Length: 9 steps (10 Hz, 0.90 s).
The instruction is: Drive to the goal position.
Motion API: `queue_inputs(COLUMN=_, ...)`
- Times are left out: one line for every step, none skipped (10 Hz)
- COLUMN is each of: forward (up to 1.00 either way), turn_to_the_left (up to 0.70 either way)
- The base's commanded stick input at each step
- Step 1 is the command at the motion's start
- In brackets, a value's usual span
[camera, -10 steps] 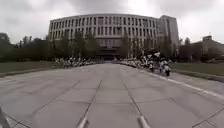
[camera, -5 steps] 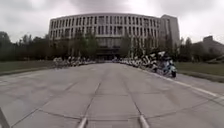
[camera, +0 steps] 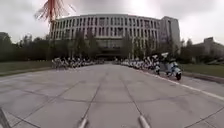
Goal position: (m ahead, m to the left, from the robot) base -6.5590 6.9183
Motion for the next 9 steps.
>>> queue_inputs(forward=0.0, turn_to_the_left=1.0)
queue_inputs(forward=0.0, turn_to_the_left=1.0)
queue_inputs(forward=0.0, turn_to_the_left=1.0)
queue_inputs(forward=0.0, turn_to_the_left=1.0)
queue_inputs(forward=0.0, turn_to_the_left=1.0)
queue_inputs(forward=0.0, turn_to_the_left=1.0)
queue_inputs(forward=0.0, turn_to_the_left=1.0)
queue_inputs(forward=0.0, turn_to_the_left=1.0)
queue_inputs(forward=0.0, turn_to_the_left=1.0)
